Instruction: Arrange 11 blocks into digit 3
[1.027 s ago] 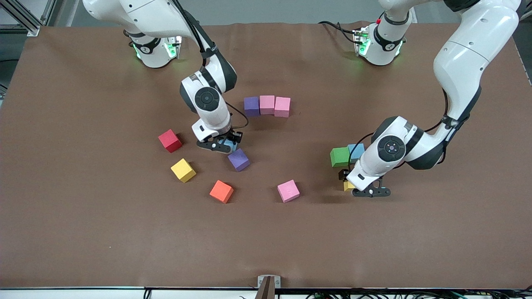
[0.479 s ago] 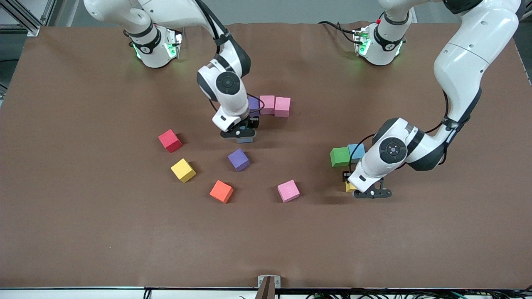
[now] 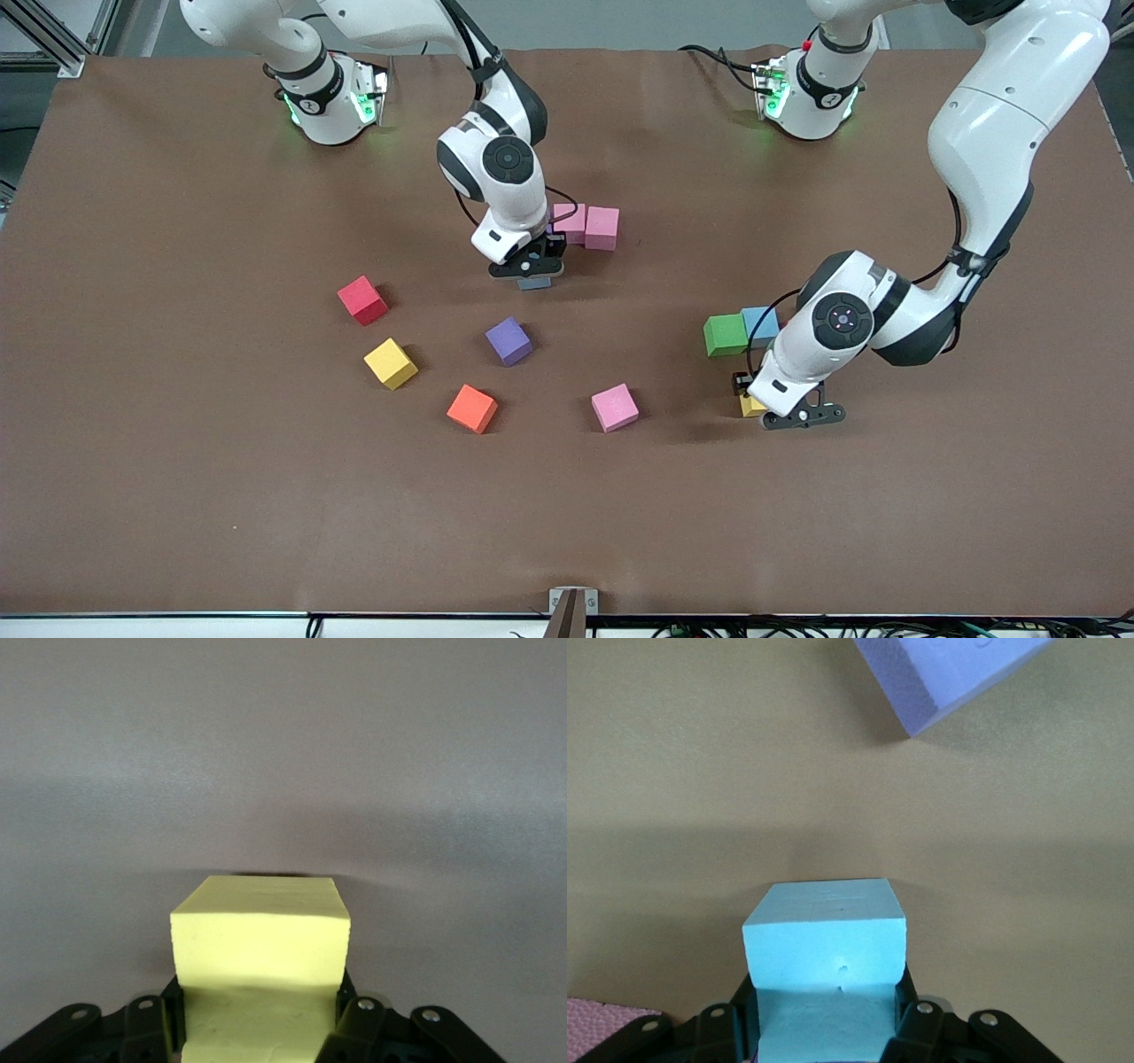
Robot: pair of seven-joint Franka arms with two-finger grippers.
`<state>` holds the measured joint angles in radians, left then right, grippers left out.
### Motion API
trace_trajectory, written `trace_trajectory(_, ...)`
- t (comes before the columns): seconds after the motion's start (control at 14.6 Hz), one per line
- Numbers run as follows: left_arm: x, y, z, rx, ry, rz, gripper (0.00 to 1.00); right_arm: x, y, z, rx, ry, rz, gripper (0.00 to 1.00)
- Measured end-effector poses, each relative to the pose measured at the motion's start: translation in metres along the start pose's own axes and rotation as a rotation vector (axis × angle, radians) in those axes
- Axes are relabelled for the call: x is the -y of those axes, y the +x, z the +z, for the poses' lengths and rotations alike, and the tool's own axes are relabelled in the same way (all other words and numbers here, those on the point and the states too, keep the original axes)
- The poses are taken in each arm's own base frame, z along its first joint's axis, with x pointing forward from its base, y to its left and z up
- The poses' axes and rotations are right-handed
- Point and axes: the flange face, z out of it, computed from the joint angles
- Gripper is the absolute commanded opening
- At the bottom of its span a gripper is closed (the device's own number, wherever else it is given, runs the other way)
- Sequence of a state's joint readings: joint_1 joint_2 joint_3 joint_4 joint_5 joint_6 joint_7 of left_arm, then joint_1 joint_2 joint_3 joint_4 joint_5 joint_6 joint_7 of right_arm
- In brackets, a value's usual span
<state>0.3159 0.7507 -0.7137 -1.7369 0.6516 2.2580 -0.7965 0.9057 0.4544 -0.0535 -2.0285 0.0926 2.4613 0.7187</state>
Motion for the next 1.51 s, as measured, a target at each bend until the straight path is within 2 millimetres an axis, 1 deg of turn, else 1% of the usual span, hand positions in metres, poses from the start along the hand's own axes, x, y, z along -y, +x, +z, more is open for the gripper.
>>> trace_trajectory(0.27, -0.006, 0.0, -0.013, 0.009, 0.012, -0.016, 0.43, 0.004, -0.006, 0.002, 0.004, -0.004, 0.007, 0.08)
trace_trajectory(0.55, -0.005, 0.003, -0.019, 0.005, 0.018, -0.023, 0.43, 0.007, -0.01, 0.003, 0.006, -0.007, 0.013, 0.08)
trace_trajectory(1.51, -0.004, 0.005, -0.021, 0.001, 0.017, -0.026, 0.44, 0.014, -0.022, 0.006, 0.011, -0.013, 0.019, 0.08)
